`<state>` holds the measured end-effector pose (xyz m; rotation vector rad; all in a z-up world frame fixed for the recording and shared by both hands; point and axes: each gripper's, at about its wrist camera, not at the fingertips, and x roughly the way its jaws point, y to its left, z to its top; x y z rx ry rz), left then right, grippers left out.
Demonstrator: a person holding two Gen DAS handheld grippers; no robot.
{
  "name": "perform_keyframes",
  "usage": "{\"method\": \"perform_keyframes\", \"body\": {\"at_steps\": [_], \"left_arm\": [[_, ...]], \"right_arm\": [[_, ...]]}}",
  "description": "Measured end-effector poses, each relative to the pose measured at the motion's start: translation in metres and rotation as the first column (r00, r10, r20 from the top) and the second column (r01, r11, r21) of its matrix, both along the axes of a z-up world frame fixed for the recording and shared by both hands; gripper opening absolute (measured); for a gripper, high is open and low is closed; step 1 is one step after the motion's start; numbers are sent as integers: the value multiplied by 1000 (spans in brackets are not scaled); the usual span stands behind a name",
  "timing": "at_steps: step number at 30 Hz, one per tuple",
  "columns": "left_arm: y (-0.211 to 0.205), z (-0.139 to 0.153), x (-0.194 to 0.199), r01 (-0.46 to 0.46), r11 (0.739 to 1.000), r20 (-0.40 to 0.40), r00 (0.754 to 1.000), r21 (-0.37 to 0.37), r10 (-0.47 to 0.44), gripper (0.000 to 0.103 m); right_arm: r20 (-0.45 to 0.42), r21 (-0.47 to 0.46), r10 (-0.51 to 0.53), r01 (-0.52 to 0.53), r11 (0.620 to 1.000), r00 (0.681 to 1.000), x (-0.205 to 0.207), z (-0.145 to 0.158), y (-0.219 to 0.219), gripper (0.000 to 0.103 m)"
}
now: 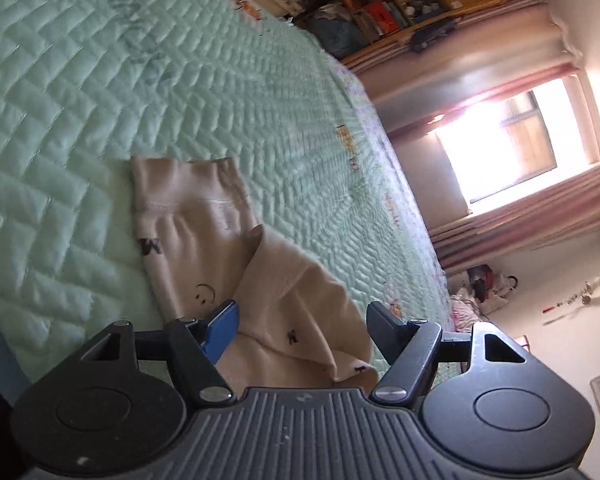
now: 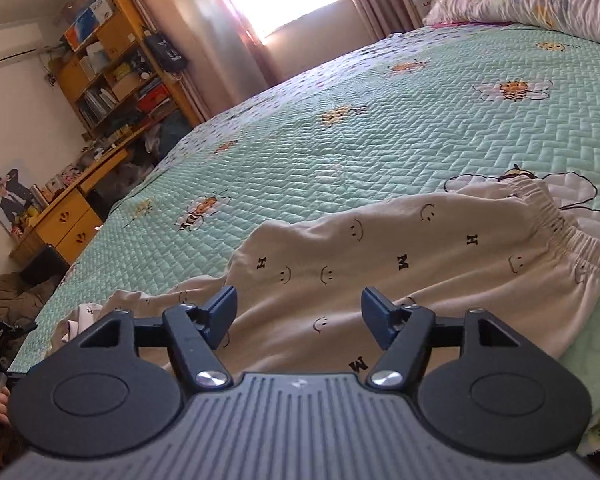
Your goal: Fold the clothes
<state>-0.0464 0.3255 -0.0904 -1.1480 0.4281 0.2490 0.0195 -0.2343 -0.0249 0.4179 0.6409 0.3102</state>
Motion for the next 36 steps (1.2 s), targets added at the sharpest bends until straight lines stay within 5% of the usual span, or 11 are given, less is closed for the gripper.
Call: {"method": "perform_keyframes", "body": {"at_steps": [11,17,22,29,36], "left_arm": [[1,-4,-5,-28,1000,-66,997,-4,28,74],[-2,2,12,-35,997,-65,997,69,40,72],[-5,4,23,-34,991,-92,995,127,46,60],[-9,11,30,8,974,-187,982,225,36,15],[-9,19,30,54,954,-235,972,294,17,5]], "right_arm": [[-45,-8,27,-27,1000,999,1,-11,7,71],[-55,-8,47,-48,999,997,-2,-14,12,71],[-59,-11,27,-28,1000,998,-5,-13,8,71],[-77,-29,28,-30,999,997,-4,-16,13,73],[-79,-59,46,-51,997,996,-6,-14,22,74]]}}
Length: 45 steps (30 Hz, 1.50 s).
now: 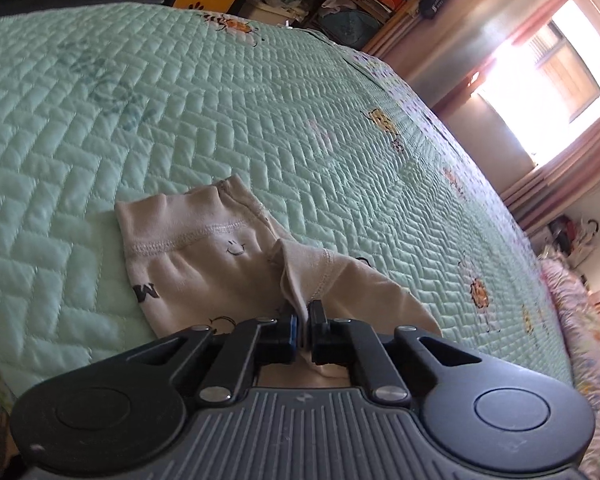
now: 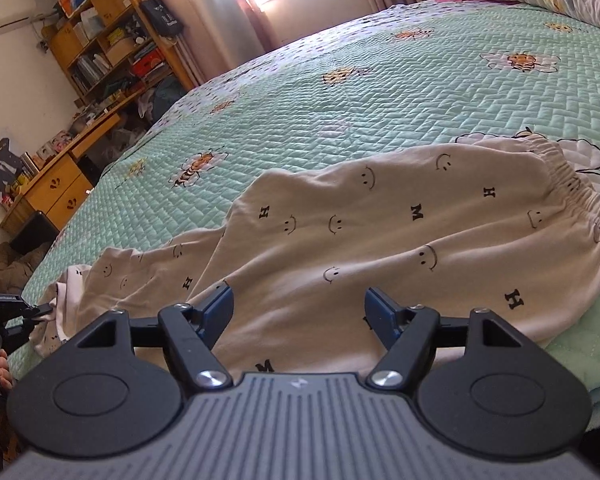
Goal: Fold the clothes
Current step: 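Grasp the pant leg end with the left gripper and pull it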
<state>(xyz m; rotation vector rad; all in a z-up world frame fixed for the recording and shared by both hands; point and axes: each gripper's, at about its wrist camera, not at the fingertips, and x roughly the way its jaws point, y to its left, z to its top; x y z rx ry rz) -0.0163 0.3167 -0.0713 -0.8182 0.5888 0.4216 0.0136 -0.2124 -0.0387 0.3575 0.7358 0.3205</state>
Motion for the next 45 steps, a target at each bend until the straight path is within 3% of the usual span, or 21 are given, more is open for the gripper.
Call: {"method": "perform_keyframes", "body": {"at_steps": [8,15,22,27,29,30,33,36,39,42,45], "left_arm": [[1,15,-1,27,999,0,1000,41,-27,4],[30,30,-13,97,993,112,990,-66,-89,4],[62,23,-9,166,977,95,984,-134,-154,4],[67,50,-4,256,962,207,950,-91,-233,3],[67,67,-7,281,959,259,928,-21,-267,3],[68,70,-9,285,959,254,927,6,-277,3],[83,43,-10,255,965,118,962,-60,-247,3],[96,10,-15,215,971,-1,976,-103,-216,3],[101,-2,-22,190,974,19,982,-122,-189,4],[99,3,-20,185,979,28,983,-85,-183,4],[101,16,-18,195,979,101,977,-60,-188,4]], "right_arm": [[6,-20,-5,6,1000,1000,-2,5,4,74],[9,-31,1,-1,1000,1000,-4,8,9,74],[-2,-38,18,-18,999,1000,-4,5,16,74],[-3,-44,18,-18,999,1000,-4,5,17,74],[-6,-47,19,-19,999,1000,-3,5,18,74],[-6,-48,22,-22,999,1000,-4,5,19,74],[-1,-46,23,-23,999,1000,-5,5,19,74],[-5,-44,18,-18,999,1000,-5,3,17,75],[-12,-49,24,-24,998,1000,-4,2,20,75],[-7,-57,40,-40,998,999,-4,4,24,75],[3,-64,50,-49,997,999,-5,6,26,75]]}}
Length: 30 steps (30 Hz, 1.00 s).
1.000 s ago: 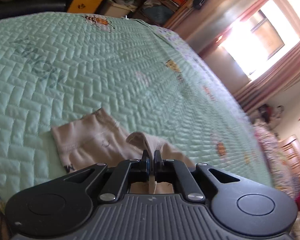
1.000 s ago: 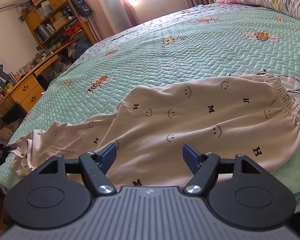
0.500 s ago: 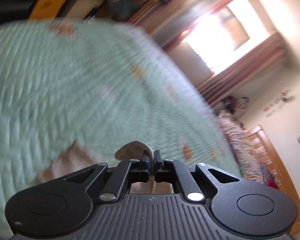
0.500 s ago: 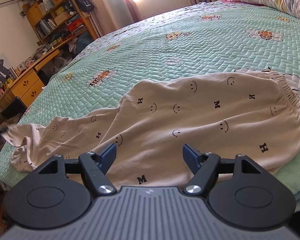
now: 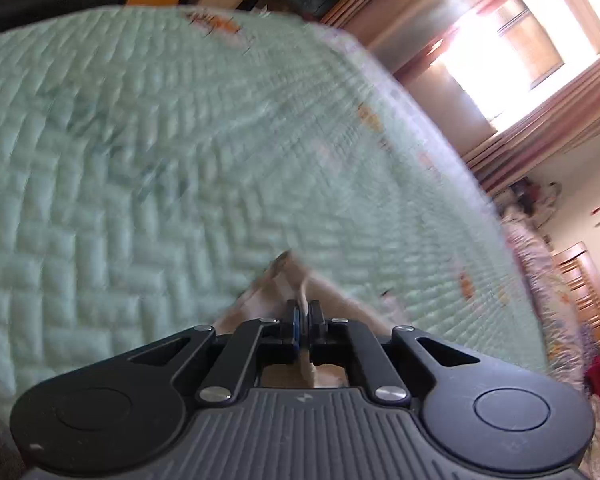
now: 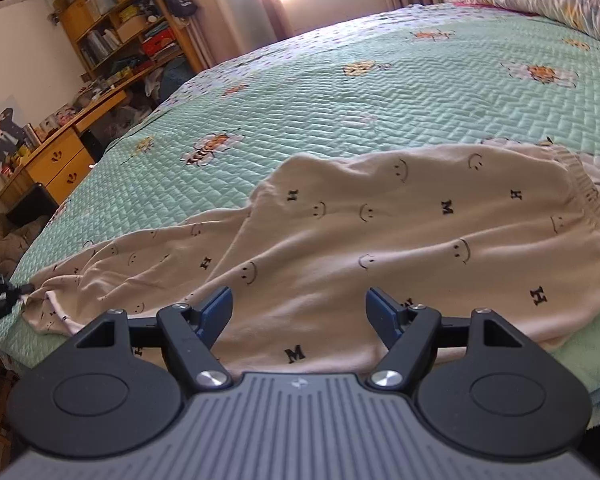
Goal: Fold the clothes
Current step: 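Grasp the pant leg end with the left gripper and pull it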
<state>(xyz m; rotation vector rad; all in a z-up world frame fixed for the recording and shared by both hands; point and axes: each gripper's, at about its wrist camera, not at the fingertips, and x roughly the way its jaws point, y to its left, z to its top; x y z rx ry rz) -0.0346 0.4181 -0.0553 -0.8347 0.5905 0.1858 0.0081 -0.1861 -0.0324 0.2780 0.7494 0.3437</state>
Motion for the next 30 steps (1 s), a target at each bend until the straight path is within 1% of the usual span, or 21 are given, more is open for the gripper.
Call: {"method": "perform_keyframes", "body": {"at_steps": [2,4,5,6,7,8,9,11,13,14,15,16,17,18,19,20,21,24,27,30], "left_arm": [[-1,13,-1,12,1000,69,998,18,-13,4],[-7,27,-2,33,997,160,986,64,-43,3],[-11,30,1,43,994,167,984,101,-60,5],[-16,32,6,55,988,159,984,141,-77,6],[-15,25,11,55,990,95,993,128,-67,6],[-12,15,16,48,995,8,999,93,-49,2],[-12,7,16,46,996,-22,999,71,-44,2],[-13,-1,10,41,998,-27,999,50,-40,2],[-15,0,1,26,999,1,1000,37,-27,3],[-16,2,-3,18,999,17,1000,28,-18,6],[-17,4,-7,6,1000,28,1000,15,-6,13],[-18,5,-11,-7,1000,37,999,-6,7,17],[-19,4,-15,-19,999,42,999,-38,21,24],[-22,2,-18,-28,997,39,999,-70,31,32],[-26,1,-19,-35,994,35,999,-101,39,37],[-32,0,-22,-50,991,27,998,-121,53,46],[-37,-3,-25,-65,988,20,997,-139,68,50],[-51,-16,-28,-100,976,3,995,-195,103,51],[-59,-25,-20,-107,971,-9,994,-215,107,51],[-61,-28,-15,-145,962,-8,989,-231,147,51]], "right_arm": [[-2,3,-6,6,1000,1000,0,0,-1,75],[-6,7,-13,13,1000,1000,0,-1,-3,75],[-8,8,-16,16,1000,1000,0,-1,-3,75],[-10,9,-19,19,1000,1000,0,-2,-3,75],[-13,11,-20,20,1000,1000,0,-3,-4,75],[-17,15,-22,22,1000,1000,1,-3,-4,75],[-17,19,-22,22,1000,1000,1,-3,-4,75],[-11,22,-19,19,1000,1000,0,-2,-4,75],[-4,19,-17,17,1000,1000,0,-1,-5,76],[-3,20,-15,15,1000,1000,0,-1,-5,76],[-3,22,-12,12,1000,1000,1,-1,-4,76],[2,21,-3,3,1000,1000,1,0,-3,76],[9,18,8,-8,1000,1000,0,0,-1,76],[13,15,19,-19,1000,1000,0,0,1,76],[13,13,27,-28,1000,1000,0,-1,3,76],[8,18,30,-30,999,1000,0,-2,4,76],[1,25,31,-31,999,1000,1,-4,4,76],[-18,40,21,-20,999,1000,2,-7,1,76],[-12,39,11,-11,999,1000,0,-5,-1,76],[2,35,5,-5,999,1000,-2,-2,-4,76]]}}
